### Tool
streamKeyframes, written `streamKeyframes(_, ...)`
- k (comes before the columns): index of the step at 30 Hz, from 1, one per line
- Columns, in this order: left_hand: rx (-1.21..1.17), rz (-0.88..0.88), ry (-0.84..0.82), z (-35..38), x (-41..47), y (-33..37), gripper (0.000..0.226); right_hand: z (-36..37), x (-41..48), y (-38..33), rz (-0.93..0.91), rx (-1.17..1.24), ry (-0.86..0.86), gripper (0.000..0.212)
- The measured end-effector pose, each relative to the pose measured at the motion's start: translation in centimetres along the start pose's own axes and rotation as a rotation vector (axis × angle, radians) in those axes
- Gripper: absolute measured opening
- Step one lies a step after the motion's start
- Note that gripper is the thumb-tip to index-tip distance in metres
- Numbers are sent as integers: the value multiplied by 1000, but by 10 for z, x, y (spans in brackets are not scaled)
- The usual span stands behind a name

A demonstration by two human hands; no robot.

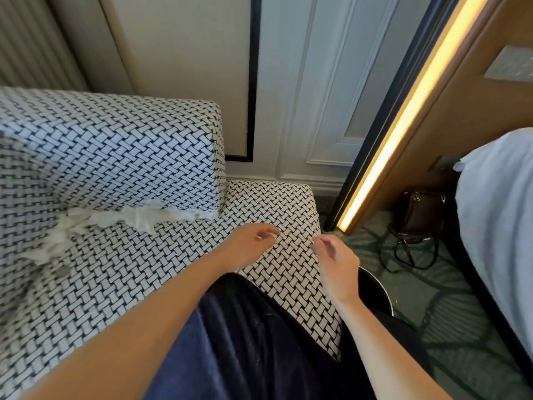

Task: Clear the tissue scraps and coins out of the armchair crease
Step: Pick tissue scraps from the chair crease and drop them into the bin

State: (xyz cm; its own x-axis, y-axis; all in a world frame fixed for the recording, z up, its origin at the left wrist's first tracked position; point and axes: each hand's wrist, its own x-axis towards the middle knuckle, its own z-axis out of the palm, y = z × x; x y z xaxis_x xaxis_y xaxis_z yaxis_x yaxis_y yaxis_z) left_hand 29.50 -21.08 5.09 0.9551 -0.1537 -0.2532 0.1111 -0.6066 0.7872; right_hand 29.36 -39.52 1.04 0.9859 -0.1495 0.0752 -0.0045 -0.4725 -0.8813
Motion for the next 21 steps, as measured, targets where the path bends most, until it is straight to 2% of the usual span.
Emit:
streamKeyframes(9, -48, -142, 202, -86, -56, -91, 29, 125, -23, -97, -259, -37, -387, 19)
streamKeyframes(13, -39, -227, 288, -107, -79, -137, 30, 174, -30, -118, -385, -286, -631, 27)
streamKeyframes(18, -136, -398, 488, -121, -97, -187, 32, 233, -42, -126, -379, -397, -795, 25)
streamKeyframes(21, -207, -458, 510, -122, -99, -207, 43, 262, -48, -126, -377, -392, -821, 34)
